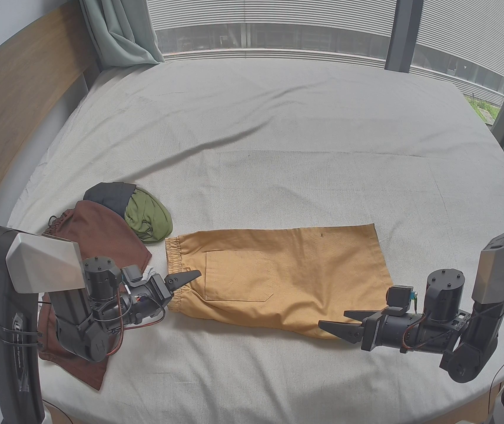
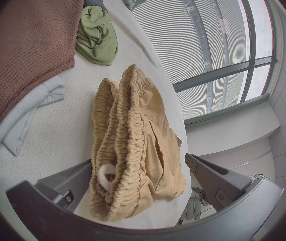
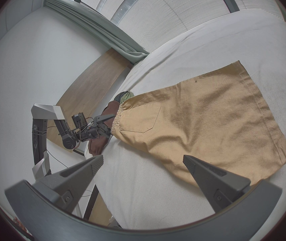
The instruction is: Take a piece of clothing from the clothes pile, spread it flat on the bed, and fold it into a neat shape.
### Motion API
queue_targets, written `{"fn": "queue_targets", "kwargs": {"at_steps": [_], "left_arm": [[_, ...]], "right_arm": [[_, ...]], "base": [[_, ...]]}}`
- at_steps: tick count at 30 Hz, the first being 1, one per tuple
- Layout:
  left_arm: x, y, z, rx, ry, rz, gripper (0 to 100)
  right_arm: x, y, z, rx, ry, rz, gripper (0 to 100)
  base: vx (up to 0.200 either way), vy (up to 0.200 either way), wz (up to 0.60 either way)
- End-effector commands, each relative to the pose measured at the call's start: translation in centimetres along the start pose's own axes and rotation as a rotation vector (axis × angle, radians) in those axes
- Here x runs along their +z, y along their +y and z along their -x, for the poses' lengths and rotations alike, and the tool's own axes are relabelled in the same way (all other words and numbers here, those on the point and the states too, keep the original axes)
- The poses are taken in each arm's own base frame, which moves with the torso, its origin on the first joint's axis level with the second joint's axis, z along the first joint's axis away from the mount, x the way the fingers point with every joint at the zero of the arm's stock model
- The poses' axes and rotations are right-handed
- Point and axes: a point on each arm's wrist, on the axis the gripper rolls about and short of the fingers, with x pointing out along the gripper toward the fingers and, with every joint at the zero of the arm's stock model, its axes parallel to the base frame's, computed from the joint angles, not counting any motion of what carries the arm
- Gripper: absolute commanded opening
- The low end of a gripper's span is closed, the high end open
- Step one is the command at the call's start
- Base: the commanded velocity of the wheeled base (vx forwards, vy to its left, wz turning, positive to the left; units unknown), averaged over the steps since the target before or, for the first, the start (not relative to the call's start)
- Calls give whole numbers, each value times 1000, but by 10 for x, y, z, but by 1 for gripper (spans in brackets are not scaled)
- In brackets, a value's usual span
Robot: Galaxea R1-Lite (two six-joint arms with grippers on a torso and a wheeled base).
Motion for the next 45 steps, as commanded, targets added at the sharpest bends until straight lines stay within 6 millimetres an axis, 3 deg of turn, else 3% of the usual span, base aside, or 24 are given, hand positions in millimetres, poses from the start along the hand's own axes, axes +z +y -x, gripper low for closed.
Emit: {"fn": "queue_targets", "kwargs": {"at_steps": [1, 10, 11, 38, 45], "left_arm": [[3, -2, -2, -8, -13, -9, 100], [-1, 3, -4, 8, -7, -8, 100], [-3, 4, -5, 10, -2, -8, 0], [-12, 18, 0, 28, 51, -198, 0], [-7, 22, 6, 39, 38, -368, 0]], "right_arm": [[-1, 0, -1, 0, 5, -1, 100], [-2, -1, -1, -1, 7, -2, 100], [-2, -1, -1, -1, 7, -2, 100], [-3, -4, -2, -11, 12, -10, 100], [-2, -5, -2, -13, 9, -10, 100]], "base": [[0, 0, 0], [0, 0, 0], [0, 0, 0], [0, 0, 0], [0, 0, 0]]}}
